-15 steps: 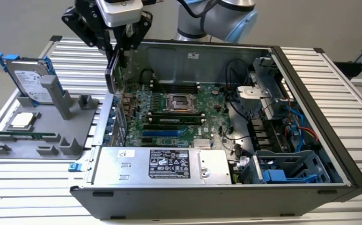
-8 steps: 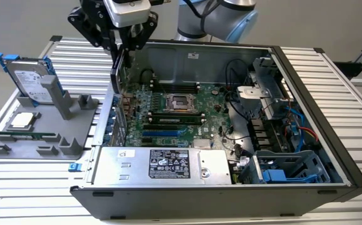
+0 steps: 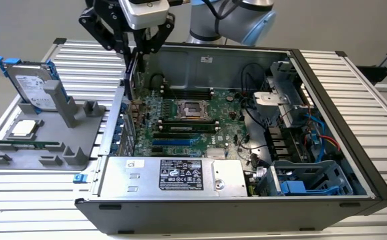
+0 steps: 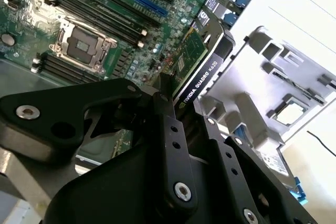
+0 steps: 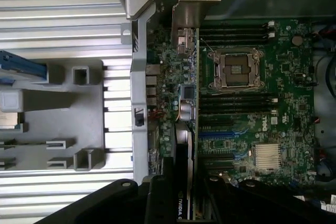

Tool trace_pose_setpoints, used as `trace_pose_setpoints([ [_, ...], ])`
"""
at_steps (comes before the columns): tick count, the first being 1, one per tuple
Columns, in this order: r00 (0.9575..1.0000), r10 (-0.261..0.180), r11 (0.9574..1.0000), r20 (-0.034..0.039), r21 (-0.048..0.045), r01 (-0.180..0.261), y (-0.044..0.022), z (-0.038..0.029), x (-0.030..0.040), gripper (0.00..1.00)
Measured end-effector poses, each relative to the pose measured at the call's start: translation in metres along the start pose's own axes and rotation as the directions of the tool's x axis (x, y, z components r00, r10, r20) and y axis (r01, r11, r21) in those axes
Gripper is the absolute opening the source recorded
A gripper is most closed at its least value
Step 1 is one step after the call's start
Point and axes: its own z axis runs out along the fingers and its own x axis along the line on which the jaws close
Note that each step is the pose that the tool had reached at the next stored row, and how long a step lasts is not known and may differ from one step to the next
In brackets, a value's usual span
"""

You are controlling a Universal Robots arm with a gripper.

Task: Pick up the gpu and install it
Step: 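Pick up the gpu and move the gpu toward the slot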

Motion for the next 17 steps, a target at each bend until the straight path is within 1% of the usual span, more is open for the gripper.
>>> trace_pose_setpoints([
  [17,1.0,0.0,1.0,0.0,0.0,0.0,0.0008,0.0003,-0.0161,0.0],
])
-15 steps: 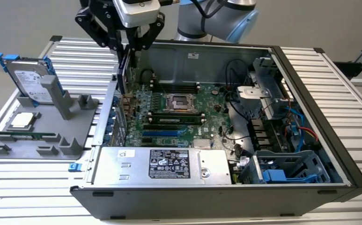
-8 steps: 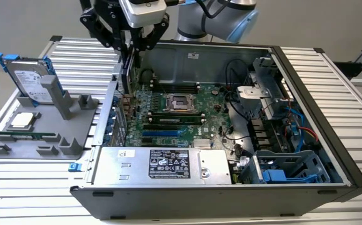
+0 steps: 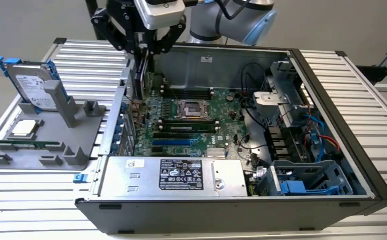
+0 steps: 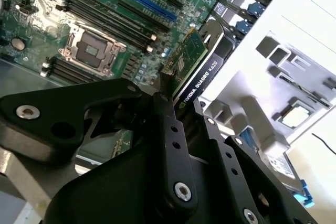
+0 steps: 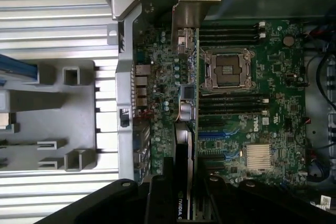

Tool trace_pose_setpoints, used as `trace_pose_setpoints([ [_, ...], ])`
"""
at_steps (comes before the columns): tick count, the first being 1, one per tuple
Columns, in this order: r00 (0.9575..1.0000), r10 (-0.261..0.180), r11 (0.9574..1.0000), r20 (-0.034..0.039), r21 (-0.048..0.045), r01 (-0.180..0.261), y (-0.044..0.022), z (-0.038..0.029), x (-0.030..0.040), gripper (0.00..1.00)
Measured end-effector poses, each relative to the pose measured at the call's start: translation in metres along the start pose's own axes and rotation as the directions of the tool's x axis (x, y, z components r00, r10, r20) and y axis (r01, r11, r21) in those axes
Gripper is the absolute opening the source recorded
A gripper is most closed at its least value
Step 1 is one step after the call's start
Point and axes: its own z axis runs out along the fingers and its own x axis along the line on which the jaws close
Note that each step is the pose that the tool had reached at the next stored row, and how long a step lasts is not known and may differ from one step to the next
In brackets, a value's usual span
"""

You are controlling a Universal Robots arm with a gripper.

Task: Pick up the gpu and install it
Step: 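Pick up the gpu and move the gpu toward the slot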

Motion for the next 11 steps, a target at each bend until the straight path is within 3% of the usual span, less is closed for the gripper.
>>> trace_pose_setpoints([
  [11,1.0,0.0,1.0,0.0,0.0,0.0,0.0005,0.0002,-0.0103,0.0],
])
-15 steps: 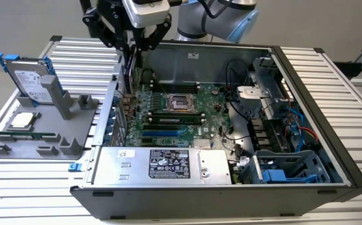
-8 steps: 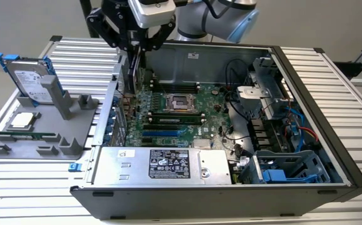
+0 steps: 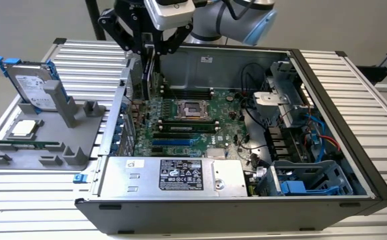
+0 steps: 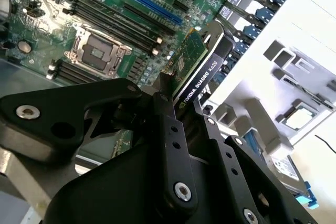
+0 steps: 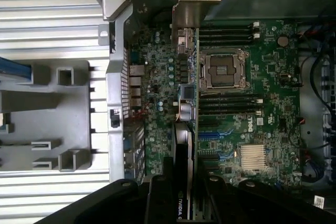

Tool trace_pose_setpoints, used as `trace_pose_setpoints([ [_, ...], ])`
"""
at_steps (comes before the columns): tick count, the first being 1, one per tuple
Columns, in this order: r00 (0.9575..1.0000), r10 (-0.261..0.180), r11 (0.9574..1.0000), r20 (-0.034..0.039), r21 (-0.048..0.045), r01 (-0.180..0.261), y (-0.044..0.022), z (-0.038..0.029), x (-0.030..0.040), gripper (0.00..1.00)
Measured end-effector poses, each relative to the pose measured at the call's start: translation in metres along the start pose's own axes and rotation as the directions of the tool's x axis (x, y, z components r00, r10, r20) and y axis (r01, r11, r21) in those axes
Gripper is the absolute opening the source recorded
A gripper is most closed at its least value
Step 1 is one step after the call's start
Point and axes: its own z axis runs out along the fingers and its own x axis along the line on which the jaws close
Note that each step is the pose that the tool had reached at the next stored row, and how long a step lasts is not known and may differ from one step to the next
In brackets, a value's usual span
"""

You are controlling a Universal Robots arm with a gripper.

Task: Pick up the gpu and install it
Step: 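Pick up the gpu and move the gpu toward the slot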

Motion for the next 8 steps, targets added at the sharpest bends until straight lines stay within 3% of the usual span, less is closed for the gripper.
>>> trace_pose_setpoints([
  [8,1.0,0.0,1.0,0.0,0.0,0.0,0.0004,0.0002,-0.0081,0.0],
])
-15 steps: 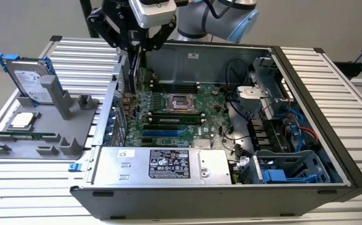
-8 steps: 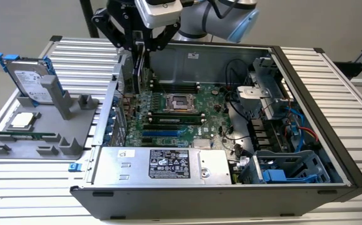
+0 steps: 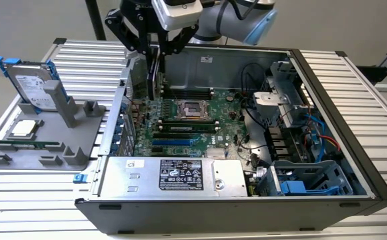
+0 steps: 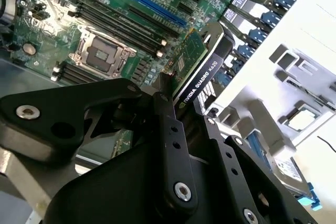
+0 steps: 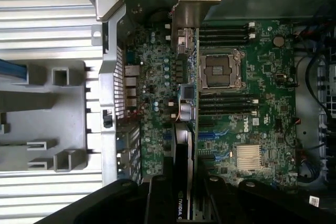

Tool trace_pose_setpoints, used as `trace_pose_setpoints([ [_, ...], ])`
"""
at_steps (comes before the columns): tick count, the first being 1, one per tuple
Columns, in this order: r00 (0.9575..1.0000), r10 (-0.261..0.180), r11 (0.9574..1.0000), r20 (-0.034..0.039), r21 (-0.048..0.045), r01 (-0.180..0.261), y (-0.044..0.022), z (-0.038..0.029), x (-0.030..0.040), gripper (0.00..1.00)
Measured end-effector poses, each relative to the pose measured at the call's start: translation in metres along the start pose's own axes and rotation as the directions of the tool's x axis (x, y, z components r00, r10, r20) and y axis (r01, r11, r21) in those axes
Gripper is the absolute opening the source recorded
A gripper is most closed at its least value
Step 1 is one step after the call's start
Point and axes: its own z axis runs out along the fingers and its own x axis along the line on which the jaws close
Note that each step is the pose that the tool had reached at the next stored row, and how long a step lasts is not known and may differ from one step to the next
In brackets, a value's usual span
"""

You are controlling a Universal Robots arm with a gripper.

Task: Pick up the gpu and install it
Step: 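Pick up the gpu and move the gpu toward the slot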

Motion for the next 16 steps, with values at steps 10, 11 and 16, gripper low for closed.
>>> trace_pose_setpoints([
  [10,1.0,0.0,1.0,0.0,0.0,0.0,0.0005,0.0002,-0.0101,0.0],
  [11,1.0,0.0,1.0,0.0,0.0001,0.0,0.0006,0.0002,-0.0111,0.0],
  [16,1.0,0.0,1.0,0.0,0.0,0.0,0.0008,0.0003,-0.0163,0.0],
])
